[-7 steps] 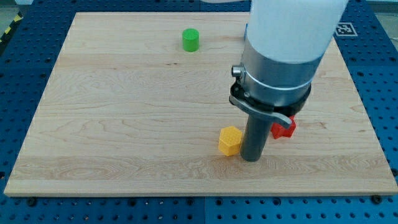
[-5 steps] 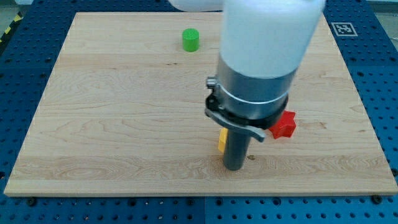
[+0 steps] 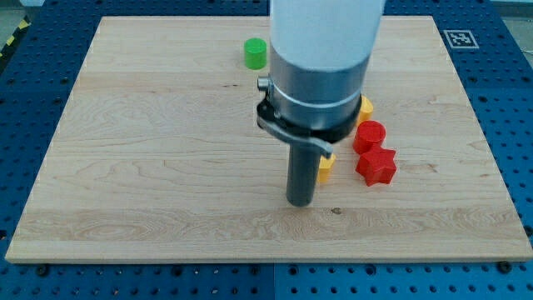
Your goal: Push the yellow hexagon closer to the green circle
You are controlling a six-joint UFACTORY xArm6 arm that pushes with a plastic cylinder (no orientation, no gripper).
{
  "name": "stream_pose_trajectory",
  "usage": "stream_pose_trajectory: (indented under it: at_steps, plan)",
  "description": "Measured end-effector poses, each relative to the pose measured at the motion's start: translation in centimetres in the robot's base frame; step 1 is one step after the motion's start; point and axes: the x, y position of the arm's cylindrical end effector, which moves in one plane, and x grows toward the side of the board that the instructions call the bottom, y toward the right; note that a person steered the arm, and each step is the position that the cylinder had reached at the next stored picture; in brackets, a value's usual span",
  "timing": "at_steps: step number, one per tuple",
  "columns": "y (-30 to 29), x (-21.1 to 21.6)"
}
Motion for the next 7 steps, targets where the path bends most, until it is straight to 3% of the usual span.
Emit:
stream_pose_trajectory:
  at_steps: [2, 7]
  plan:
    - [1.9, -0.4]
    - [2.6, -10.0]
